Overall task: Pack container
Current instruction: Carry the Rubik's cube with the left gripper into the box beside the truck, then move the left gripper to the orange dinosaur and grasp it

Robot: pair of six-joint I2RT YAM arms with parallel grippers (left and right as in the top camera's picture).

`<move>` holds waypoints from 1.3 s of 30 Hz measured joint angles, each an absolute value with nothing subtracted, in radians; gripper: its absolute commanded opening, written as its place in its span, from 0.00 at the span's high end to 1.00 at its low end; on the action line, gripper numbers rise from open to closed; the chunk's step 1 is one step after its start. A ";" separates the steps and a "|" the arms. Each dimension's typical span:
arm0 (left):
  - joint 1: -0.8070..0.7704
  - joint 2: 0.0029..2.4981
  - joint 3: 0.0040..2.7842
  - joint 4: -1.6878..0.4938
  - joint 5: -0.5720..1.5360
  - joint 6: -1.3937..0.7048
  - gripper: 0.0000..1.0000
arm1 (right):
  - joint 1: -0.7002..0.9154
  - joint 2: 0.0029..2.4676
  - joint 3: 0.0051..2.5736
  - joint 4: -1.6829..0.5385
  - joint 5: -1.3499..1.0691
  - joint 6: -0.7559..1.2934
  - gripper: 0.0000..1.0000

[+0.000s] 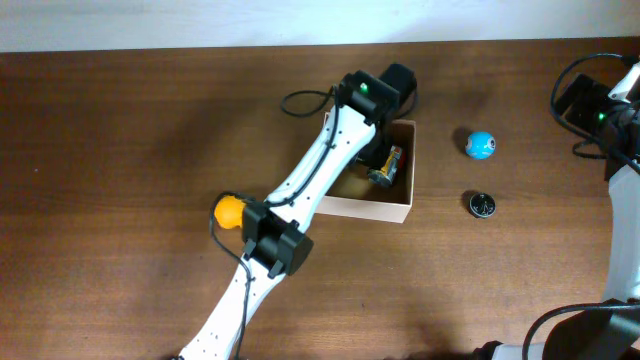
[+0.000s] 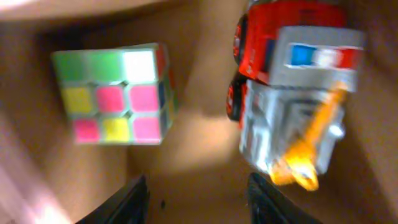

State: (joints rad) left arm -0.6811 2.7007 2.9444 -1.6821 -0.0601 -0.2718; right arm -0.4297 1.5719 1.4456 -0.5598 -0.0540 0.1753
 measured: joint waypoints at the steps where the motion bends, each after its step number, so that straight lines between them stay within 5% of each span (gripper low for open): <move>1: -0.680 2.680 2.945 -1.684 -0.060 -0.272 0.46 | -0.430 1.572 1.446 -0.560 -0.054 0.176 0.01; 14: -0.514 2.303 2.968 -1.684 -0.064 -0.247 0.32 | -0.430 1.572 1.446 -0.560 -0.054 0.176 0.01; 22: -0.421 2.164 2.914 -1.686 -0.070 -0.171 0.33 | -0.430 1.572 1.446 -0.560 -0.054 0.175 0.01; 32: -0.302 1.866 2.359 -1.687 -0.115 -0.140 0.30 | -0.430 1.572 1.446 -0.559 -0.054 0.176 0.01; 39: -0.311 1.834 1.979 -1.614 -0.042 -0.173 0.20 | -0.430 1.572 1.446 -0.559 -0.054 0.175 0.01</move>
State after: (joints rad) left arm -0.3111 1.8339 1.9793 -1.6142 -0.0422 -0.1726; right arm -0.4297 1.5719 1.4456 -0.5591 -0.0540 0.1749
